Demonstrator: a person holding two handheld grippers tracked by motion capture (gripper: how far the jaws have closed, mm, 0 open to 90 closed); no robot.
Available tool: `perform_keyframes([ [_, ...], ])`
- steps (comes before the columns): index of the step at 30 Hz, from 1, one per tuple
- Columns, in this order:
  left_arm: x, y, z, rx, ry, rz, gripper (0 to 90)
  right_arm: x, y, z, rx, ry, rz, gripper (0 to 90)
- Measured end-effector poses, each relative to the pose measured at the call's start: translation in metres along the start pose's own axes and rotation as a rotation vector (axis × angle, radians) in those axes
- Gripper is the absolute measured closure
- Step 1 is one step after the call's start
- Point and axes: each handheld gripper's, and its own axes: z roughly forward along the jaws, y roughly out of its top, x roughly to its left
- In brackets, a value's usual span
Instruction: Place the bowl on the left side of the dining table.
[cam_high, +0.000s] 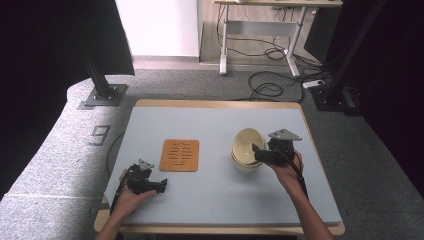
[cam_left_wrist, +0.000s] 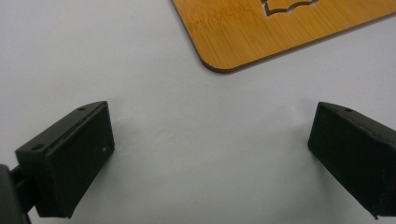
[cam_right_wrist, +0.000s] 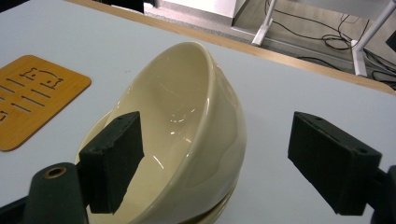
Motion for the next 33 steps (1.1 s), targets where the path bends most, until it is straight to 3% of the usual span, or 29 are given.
perform_keyframes([
  [23, 0.000, 0.000, 0.000, 0.001, 0.000, -0.002, 0.8, -0.002, -0.007, 0.022, 0.068, -0.051, 0.032, 21.3],
  [24, 0.000, 0.000, 0.000, 0.001, 0.000, -0.002, 0.7, -0.003, -0.008, 0.023, 0.070, -0.042, 0.051, 21.2],
  [33, 0.000, 0.000, 0.000, 0.001, 0.000, -0.002, 0.8, 0.002, -0.008, 0.028, 0.095, -0.038, 0.046, 27.1],
])
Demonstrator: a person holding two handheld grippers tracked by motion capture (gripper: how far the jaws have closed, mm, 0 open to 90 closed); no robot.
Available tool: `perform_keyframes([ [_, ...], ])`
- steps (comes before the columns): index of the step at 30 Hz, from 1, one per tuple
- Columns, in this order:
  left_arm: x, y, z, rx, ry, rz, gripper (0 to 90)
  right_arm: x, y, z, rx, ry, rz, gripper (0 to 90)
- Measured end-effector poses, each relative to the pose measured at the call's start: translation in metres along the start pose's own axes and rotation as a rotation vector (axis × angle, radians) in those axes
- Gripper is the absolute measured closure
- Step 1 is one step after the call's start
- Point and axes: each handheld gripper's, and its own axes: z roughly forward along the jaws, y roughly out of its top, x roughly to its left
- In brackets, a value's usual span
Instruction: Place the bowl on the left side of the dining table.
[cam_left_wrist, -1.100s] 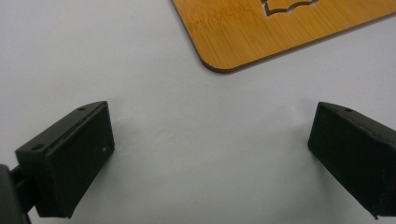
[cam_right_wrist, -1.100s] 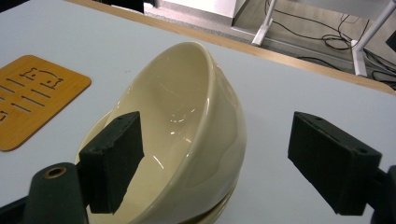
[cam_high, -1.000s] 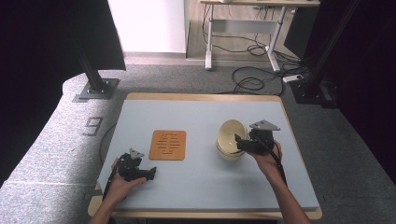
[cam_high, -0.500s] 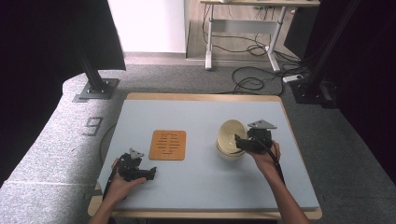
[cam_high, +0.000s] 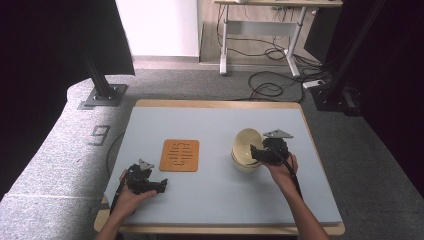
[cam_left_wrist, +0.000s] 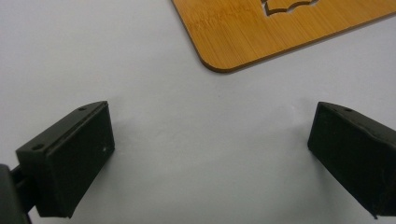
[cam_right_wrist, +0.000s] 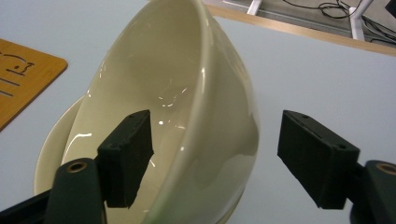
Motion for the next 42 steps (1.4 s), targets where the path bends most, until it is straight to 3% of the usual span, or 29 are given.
perform_keyframes([
  [3, 0.000, 0.000, 0.000, 0.000, 0.000, 0.000, 0.8, 0.002, 0.000, 0.001, 0.003, -0.008, 0.003, 31.1],
  [6, 0.000, 0.000, 0.000, 0.002, 0.000, 0.003, 0.7, 0.006, 0.003, 0.000, 0.002, -0.022, -0.006, 43.0],
  [16, 0.000, 0.000, 0.000, 0.000, 0.001, 0.000, 0.8, 0.009, 0.010, 0.001, 0.043, -0.072, -0.010, 53.9],
  [17, 0.000, 0.000, 0.000, 0.000, 0.001, 0.000, 0.8, 0.007, 0.010, 0.002, 0.047, -0.082, -0.008, 59.5],
  [23, 0.000, 0.000, 0.000, 0.000, 0.000, 0.000, 0.8, -0.002, 0.009, 0.008, 0.050, -0.065, 0.053, 73.3],
  [27, 0.000, 0.000, 0.000, 0.001, 0.000, 0.001, 0.8, -0.003, 0.009, 0.009, 0.042, -0.075, 0.059, 76.4],
  [30, 0.000, 0.000, 0.000, 0.000, -0.001, 0.000, 0.8, -0.012, 0.009, 0.011, 0.028, -0.032, 0.159, 79.8],
  [42, 0.000, 0.000, 0.000, 0.000, -0.001, 0.001, 0.8, -0.014, 0.008, 0.008, -0.006, -0.021, 0.157, 79.6],
])
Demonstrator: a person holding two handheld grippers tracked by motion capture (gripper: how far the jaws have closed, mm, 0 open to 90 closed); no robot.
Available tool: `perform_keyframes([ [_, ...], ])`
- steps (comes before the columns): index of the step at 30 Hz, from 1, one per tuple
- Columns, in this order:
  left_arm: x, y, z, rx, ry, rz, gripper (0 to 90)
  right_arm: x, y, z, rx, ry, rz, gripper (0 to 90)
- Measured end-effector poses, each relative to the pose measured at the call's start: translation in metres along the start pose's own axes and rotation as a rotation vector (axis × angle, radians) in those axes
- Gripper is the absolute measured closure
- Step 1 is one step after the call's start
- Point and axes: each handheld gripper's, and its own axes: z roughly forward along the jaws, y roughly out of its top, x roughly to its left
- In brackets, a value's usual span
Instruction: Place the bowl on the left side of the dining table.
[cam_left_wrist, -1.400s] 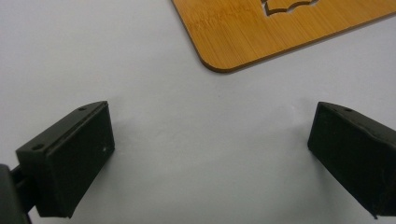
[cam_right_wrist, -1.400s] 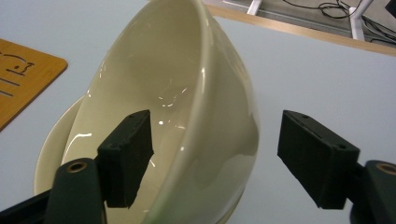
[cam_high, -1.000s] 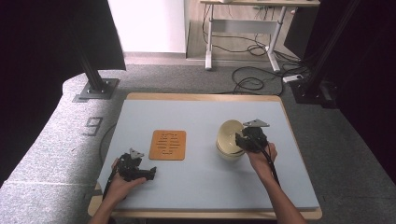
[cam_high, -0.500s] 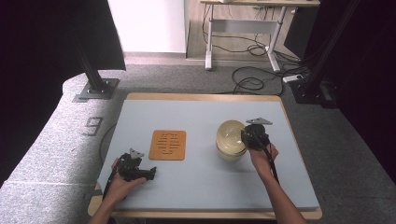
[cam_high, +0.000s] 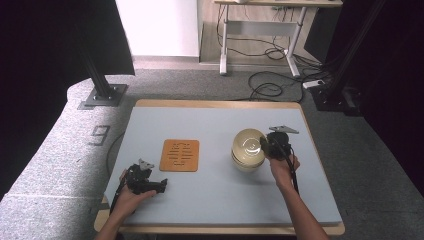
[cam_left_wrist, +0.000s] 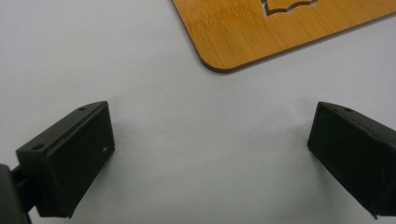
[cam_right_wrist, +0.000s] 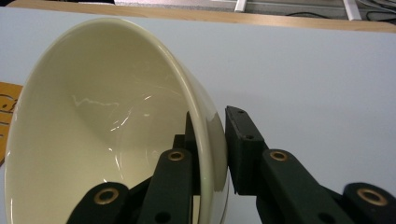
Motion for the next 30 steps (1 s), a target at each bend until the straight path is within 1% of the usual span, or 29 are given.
perform_keyframes([
  [1, 0.000, 0.000, 0.000, 0.000, 0.000, 0.000, 0.8, 0.000, 0.000, 0.000, 0.000, 0.000, 0.000, 79.6],
  [2, 0.000, 0.000, 0.000, 0.000, 0.000, 0.000, 0.8, 0.000, 0.000, -0.001, -0.008, 0.000, -0.003, 79.6],
  [3, 0.000, 0.000, 0.000, 0.000, -0.001, 0.000, 0.8, -0.002, 0.001, -0.004, -0.028, 0.001, 0.004, 79.5],
  [5, 0.000, 0.000, 0.000, 0.000, -0.001, 0.000, 0.8, -0.002, 0.001, -0.005, -0.037, 0.000, 0.009, 79.6],
  [6, 0.000, 0.000, 0.000, 0.000, 0.000, 0.001, 0.8, -0.004, 0.002, -0.009, -0.074, -0.005, 0.016, 79.2],
  [8, 0.000, 0.000, 0.000, 0.000, 0.000, 0.000, 0.8, -0.005, 0.003, -0.010, -0.081, -0.005, 0.021, 79.2],
  [11, 0.000, 0.000, 0.000, 0.000, 0.000, 0.000, 0.8, -0.010, 0.003, -0.014, -0.105, 0.007, 0.039, 79.1],
  [13, 0.000, 0.000, 0.000, 0.001, 0.000, 0.000, 0.8, -0.012, 0.003, -0.016, -0.116, 0.013, 0.039, 79.0],
  [18, 0.000, 0.000, 0.000, 0.000, 0.001, -0.001, 0.8, -0.013, 0.003, -0.019, -0.136, 0.023, 0.035, 79.0],
  [30, 0.000, 0.000, 0.000, 0.000, 0.001, 0.001, 0.8, -0.011, 0.005, -0.025, -0.154, 0.036, 0.026, 78.9],
])
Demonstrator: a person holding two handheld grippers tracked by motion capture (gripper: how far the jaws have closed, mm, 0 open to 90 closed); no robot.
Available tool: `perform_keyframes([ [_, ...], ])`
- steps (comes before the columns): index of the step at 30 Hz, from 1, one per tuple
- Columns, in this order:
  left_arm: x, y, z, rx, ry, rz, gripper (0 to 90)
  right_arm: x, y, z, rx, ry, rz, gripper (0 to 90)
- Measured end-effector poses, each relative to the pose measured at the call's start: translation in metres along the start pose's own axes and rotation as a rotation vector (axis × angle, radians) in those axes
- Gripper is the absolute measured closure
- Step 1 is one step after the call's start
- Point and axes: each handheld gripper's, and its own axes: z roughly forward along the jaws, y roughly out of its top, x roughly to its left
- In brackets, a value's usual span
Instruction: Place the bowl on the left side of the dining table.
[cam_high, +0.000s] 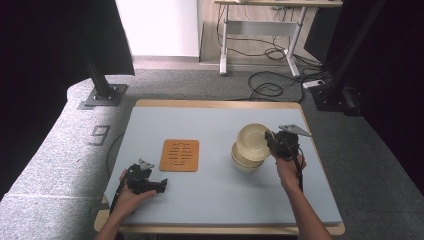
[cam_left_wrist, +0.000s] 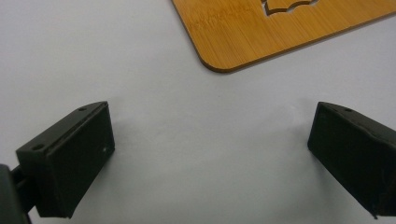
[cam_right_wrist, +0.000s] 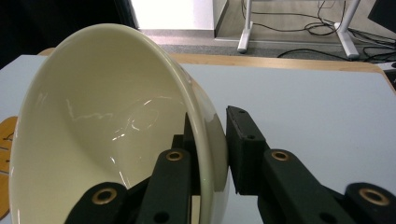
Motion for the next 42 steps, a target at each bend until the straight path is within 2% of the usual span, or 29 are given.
perform_keyframes([
  [7, 0.000, 0.000, 0.000, 0.000, -0.001, -0.001, 0.8, 0.001, 0.005, -0.003, -0.030, 0.027, -0.007, 78.9],
  [12, 0.000, 0.000, 0.000, 0.000, 0.000, -0.001, 0.8, 0.008, 0.008, -0.006, -0.038, 0.045, -0.026, 78.9],
  [26, 0.000, 0.000, 0.000, 0.001, -0.001, -0.002, 0.8, 0.014, 0.009, -0.003, -0.038, 0.067, -0.034, 78.8],
  [42, 0.000, 0.000, 0.000, 0.002, -0.001, -0.002, 0.8, 0.028, 0.014, -0.003, -0.040, 0.085, -0.065, 78.9],
])
